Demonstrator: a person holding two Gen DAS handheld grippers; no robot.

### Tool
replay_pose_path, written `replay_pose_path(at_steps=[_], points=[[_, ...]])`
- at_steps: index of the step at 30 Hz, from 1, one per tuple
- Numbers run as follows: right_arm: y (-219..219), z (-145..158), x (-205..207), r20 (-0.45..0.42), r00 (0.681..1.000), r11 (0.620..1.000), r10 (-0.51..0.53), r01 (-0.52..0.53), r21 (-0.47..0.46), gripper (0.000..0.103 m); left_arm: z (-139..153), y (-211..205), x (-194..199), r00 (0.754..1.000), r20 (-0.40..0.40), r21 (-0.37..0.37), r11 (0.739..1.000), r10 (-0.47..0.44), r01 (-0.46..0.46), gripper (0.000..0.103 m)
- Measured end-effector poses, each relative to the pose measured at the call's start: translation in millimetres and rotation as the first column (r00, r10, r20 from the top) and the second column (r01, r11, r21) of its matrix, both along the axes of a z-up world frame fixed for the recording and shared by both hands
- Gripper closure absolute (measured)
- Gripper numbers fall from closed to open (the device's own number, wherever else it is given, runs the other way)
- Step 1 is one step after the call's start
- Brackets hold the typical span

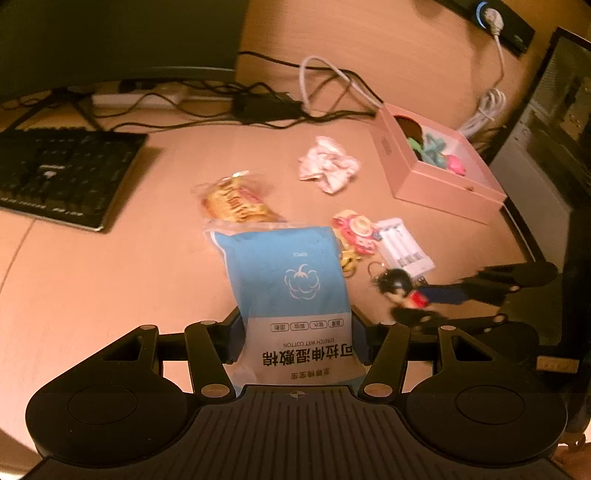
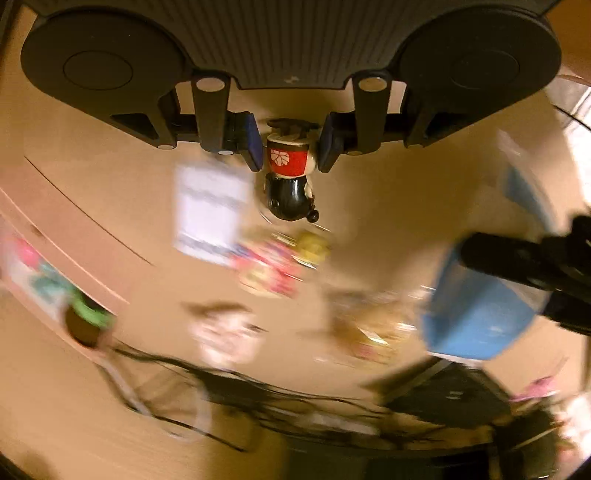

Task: Organize objects

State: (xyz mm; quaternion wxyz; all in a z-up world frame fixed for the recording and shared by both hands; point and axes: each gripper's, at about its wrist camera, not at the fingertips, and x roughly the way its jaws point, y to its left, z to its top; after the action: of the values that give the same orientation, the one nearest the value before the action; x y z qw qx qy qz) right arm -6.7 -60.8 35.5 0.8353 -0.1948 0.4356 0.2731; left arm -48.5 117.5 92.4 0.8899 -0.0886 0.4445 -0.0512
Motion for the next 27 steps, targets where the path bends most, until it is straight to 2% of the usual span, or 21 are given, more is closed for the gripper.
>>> replay_pose_path(at_steps=[2,3,5,6,12,16,18,20,21,25,27], points=[[-16.7,1.7,-0.2,0.002,0.999,0.999,-0.046,0.046,-0.003,0.070,0.0,-5.0,3.5,1.000,0.001,-0.001,1.000,-0.024,0.024,0.042],[-23.4,3.9,-1.1,-0.012,0.998,0.998,-0.055,0.055,0.016,0.063,-0.1,-7.6,5.0,0.999,0.002,-0.003,0.999,-0.035,0.035,0.042],[-38.1,11.2,-2.2,-0.082,0.996,0.992,-0.044,0.053,0.111,0.052,-0.5,-12.0,7.0,0.999,0.004,-0.005,0.999,-0.053,0.053,0.042],[-42.7,15.1,-2.9,-0.089,0.995,0.987,-0.050,0.063,0.146,0.050,-1.3,-12.4,7.7,0.999,0.001,-0.008,0.998,-0.054,0.054,0.042],[-49.6,16.5,22.6,0.009,0.980,0.966,-0.197,0.192,0.170,0.050,-5.3,2.3,12.7,0.999,-0.035,-0.021,1.000,-0.012,0.011,0.042],[-38.4,1.4,41.3,-0.006,0.984,0.977,-0.176,0.176,0.124,0.050,-2.1,10.7,18.7,0.999,-0.046,-0.026,1.000,0.009,-0.010,0.042],[-37.6,-3.3,40.2,0.073,0.980,0.982,-0.184,0.181,0.046,0.049,1.6,12.6,20.7,0.999,-0.034,-0.022,1.000,0.015,-0.016,0.042],[-50.7,-0.8,36.7,0.130,0.967,0.975,-0.221,0.221,0.016,0.049,3.4,14.5,21.6,0.999,-0.020,-0.022,0.999,0.025,-0.026,0.042],[-59.6,1.7,36.3,0.123,0.963,0.971,-0.239,0.237,0.031,0.049,2.3,15.6,22.3,0.999,-0.021,-0.028,0.999,0.033,-0.033,0.042],[-88.6,5.7,40.6,0.001,0.958,0.948,-0.286,0.283,0.144,0.049,-5.2,14.1,22.3,0.998,-0.044,-0.042,0.998,0.044,-0.046,0.042],[-88.7,3.0,46.1,-0.036,0.951,0.934,-0.306,0.307,0.182,0.042,-7.7,13.0,18.7,0.998,-0.053,-0.048,0.998,0.037,-0.040,0.042]])
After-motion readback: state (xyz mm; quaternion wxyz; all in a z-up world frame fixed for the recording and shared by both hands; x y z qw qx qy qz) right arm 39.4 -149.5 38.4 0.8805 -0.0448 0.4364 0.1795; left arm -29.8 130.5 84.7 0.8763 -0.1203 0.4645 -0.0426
